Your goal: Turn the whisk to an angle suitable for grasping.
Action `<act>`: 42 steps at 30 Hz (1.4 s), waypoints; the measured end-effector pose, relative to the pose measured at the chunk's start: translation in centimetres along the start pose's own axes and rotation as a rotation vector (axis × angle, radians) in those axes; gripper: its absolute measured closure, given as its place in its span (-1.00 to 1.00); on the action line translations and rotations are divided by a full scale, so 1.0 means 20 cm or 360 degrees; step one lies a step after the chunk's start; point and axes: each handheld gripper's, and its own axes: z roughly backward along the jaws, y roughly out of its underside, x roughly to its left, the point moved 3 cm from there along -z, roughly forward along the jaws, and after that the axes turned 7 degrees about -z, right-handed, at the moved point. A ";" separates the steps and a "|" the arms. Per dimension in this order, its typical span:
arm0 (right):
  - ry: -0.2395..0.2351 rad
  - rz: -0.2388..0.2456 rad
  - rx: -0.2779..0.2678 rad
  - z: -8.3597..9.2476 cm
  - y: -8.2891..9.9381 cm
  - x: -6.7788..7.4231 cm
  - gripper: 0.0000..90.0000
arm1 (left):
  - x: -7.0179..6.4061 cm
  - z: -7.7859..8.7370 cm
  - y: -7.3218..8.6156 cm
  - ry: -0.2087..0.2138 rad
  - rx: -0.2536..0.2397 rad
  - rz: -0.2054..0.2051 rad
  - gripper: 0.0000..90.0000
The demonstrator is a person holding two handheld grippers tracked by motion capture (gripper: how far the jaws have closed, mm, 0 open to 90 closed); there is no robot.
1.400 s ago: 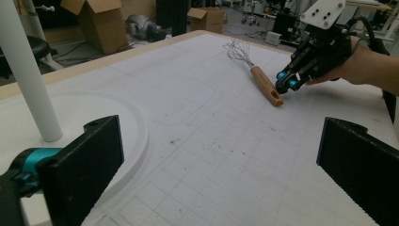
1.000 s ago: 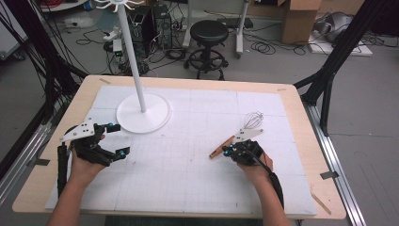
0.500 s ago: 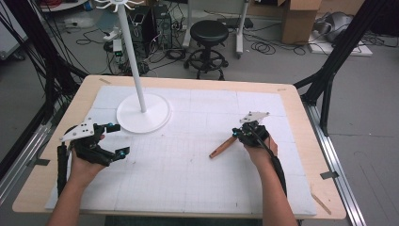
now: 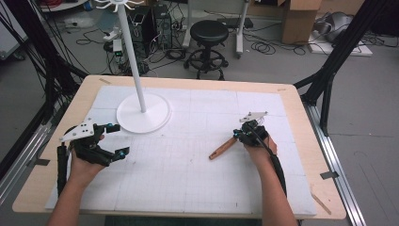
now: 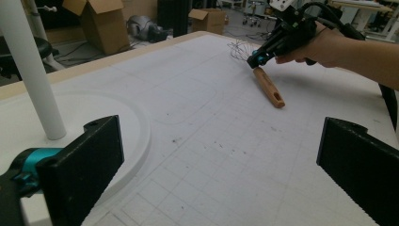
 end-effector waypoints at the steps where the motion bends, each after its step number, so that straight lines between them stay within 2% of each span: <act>1: -0.0002 0.0002 0.0006 0.00 0.00 0.01 0.98 | 0.00 0.00 0.00 -0.0001 0.0000 0.0000 -0.96; 2: 0.0002 0.0037 0.0009 0.02 0.01 0.04 0.99 | 0.00 0.00 0.00 0.0001 -0.0002 -0.0002 -0.96; 4: 0.0009 0.0051 0.0011 0.02 0.02 0.05 0.98 | 0.00 0.00 0.00 0.0002 -0.0006 -0.0001 -0.96; 10: 0.0028 0.0034 -0.0013 0.07 0.07 0.10 0.98 | 0.00 0.00 0.00 0.0002 -0.0006 -0.0002 -0.96; 14: 0.0035 0.0044 0.0015 0.10 0.11 0.12 0.98 | 0.00 0.00 0.00 0.0008 -0.0001 -0.0003 -0.96; 23: -0.0013 0.0056 -0.0018 0.15 0.16 0.18 0.98 | 0.00 0.00 0.00 0.0005 -0.0003 0.0001 -0.96; 29: -0.0004 0.0081 0.0006 0.18 0.18 0.21 0.98 | -0.01 0.00 0.00 0.0006 -0.0004 0.0001 -0.96; 33: -0.0057 0.0096 0.0018 0.17 0.20 0.23 0.98 | -0.01 0.00 0.00 0.0004 -0.0006 -0.0001 -0.96; 36: -0.0064 0.0105 0.0021 0.18 0.22 0.25 0.98 | -0.01 0.00 0.00 0.0001 -0.0007 0.0000 -0.96; 42: -0.0128 0.0111 -0.0054 0.24 0.22 0.28 0.98 | 0.00 0.01 0.00 0.0000 -0.0009 0.0000 -0.96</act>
